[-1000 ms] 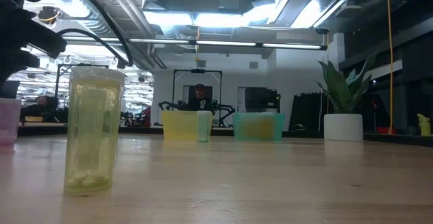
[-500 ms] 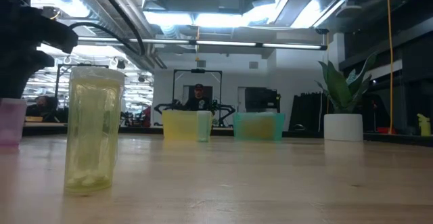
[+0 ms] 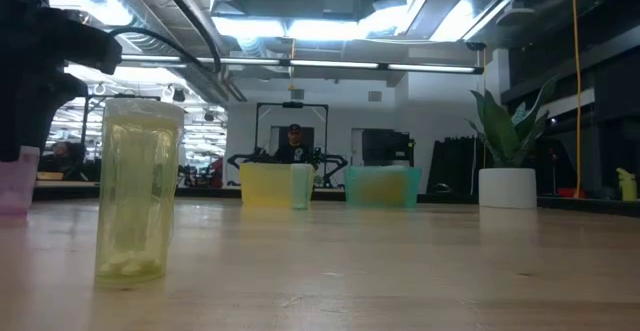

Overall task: Pick and place medicine bottles into bin by pill shape (circle, oval)
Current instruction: Put the pink tablet bottle into the yellow bin

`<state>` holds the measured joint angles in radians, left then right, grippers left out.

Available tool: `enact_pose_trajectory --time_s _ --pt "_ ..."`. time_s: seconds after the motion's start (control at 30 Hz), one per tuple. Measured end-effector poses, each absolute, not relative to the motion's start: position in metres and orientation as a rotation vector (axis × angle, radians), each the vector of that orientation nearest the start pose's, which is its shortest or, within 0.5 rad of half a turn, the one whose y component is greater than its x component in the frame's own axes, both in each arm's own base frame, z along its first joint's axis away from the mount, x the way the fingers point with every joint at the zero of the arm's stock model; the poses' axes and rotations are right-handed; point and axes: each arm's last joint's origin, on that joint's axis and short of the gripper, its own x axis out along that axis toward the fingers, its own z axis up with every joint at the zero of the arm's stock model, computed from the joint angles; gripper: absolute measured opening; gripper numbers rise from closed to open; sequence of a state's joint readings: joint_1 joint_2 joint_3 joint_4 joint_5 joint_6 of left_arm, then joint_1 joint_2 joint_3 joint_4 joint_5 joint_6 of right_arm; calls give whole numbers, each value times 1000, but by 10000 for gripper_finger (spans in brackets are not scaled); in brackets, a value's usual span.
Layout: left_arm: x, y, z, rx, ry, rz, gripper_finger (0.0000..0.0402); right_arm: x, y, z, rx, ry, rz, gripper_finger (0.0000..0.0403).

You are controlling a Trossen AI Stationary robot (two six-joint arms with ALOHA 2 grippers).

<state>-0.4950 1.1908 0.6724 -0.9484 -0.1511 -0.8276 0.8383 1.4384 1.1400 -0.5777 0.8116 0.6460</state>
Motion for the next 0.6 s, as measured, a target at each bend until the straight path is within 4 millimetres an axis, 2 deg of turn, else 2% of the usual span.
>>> enact_pose_trajectory --time_s 0.33,0.47,0.6 --pt "159 -77 188 -243 1376 305 107 212 204 283 -17 562 -162 158" --pt "179 -69 214 -250 1267 311 104 212 204 283 -20 562 -161 158" --pt "203 -46 255 -195 1100 366 103 212 204 283 -19 562 -161 158"
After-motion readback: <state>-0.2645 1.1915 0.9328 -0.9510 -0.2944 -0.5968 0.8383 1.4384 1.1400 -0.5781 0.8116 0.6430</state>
